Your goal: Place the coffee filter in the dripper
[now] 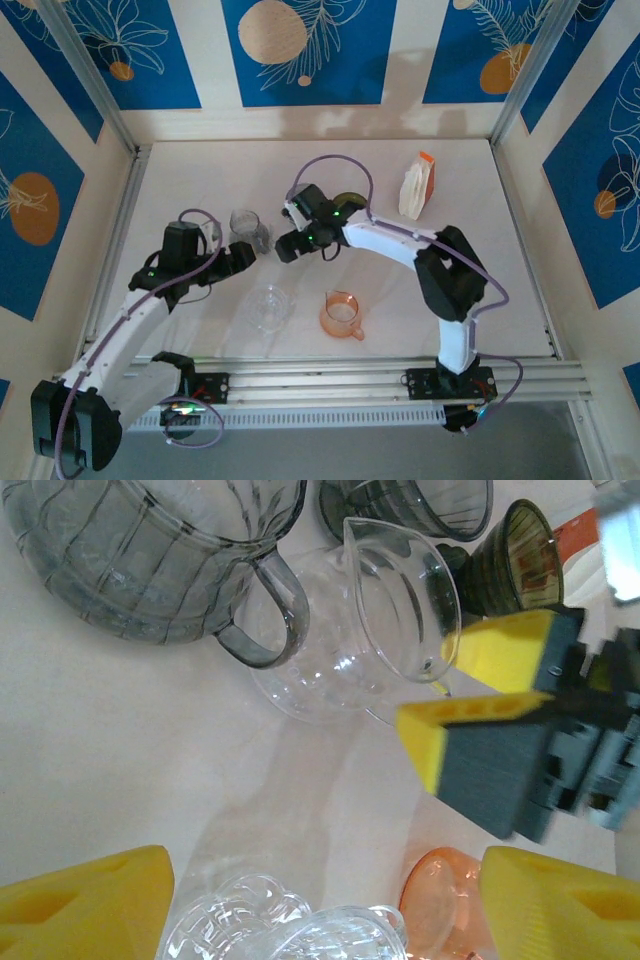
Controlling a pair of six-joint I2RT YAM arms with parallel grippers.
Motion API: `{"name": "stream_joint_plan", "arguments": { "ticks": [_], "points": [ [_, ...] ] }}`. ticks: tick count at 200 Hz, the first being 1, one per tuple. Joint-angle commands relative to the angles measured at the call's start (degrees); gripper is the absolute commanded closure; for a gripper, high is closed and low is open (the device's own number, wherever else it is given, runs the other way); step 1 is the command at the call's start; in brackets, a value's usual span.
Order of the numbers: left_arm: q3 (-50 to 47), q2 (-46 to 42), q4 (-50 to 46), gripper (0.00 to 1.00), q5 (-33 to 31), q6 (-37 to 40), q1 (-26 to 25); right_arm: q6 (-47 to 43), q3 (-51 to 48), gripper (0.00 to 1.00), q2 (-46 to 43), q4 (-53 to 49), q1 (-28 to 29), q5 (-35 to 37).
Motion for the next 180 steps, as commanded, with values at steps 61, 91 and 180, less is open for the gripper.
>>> {"name": "stream_joint_plan", "arguments": {
  "ticks": [61, 91, 180],
  "points": [
    [1.9, -2.1, -0.5, 0.19, 1.5, 0.2, 1.2, 6.0, -17.2, 0.10, -25.3, -14.5, 4.2, 7.2],
    [0.4, -1.9, 1.0, 0.18, 1.8, -0.7, 1.5, 10.1, -22.7, 0.08, -31.9, -18.8, 6.1, 6.6],
    [-2.0, -2.7, 1.6, 0.17, 1.9, -1.6, 1.5, 13.0, -28.1, 0.01, -30.7, -16.5, 11.6, 4.3]
  ]
}}
